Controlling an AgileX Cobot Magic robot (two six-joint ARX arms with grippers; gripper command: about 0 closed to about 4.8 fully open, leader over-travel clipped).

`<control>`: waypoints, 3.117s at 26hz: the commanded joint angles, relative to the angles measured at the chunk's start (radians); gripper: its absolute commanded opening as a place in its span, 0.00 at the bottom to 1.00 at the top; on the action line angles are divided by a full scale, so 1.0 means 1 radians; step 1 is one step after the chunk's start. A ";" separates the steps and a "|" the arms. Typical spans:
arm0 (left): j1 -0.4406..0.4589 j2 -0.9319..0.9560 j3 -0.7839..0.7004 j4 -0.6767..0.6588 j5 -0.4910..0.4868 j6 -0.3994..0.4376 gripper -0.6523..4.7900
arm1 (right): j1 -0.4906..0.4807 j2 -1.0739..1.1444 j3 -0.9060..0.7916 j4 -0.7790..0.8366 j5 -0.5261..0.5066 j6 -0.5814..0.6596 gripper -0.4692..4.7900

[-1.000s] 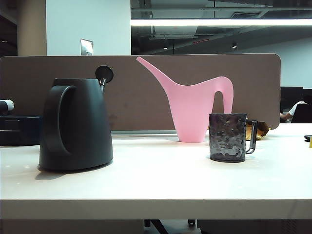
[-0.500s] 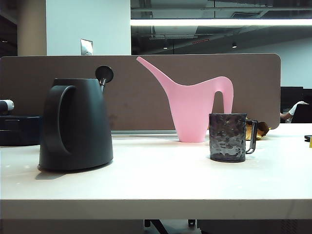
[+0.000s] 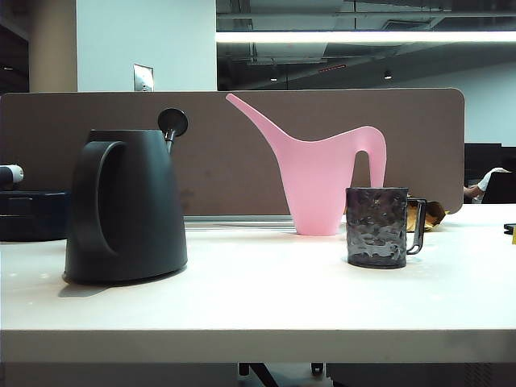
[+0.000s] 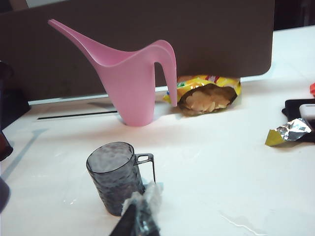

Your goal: Pour the water from the cup into the kettle.

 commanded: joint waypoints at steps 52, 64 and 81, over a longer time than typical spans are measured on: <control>-0.001 0.001 0.002 -0.011 0.173 -0.002 0.11 | 0.027 1.595 0.241 1.028 -0.253 -0.090 0.76; -0.001 0.001 0.002 -0.018 0.172 -0.002 0.11 | 0.089 1.715 0.368 1.028 -0.208 -0.075 0.66; -0.001 0.001 0.002 -0.018 0.170 -0.002 0.11 | 0.121 1.815 0.478 1.009 -0.193 -0.075 0.07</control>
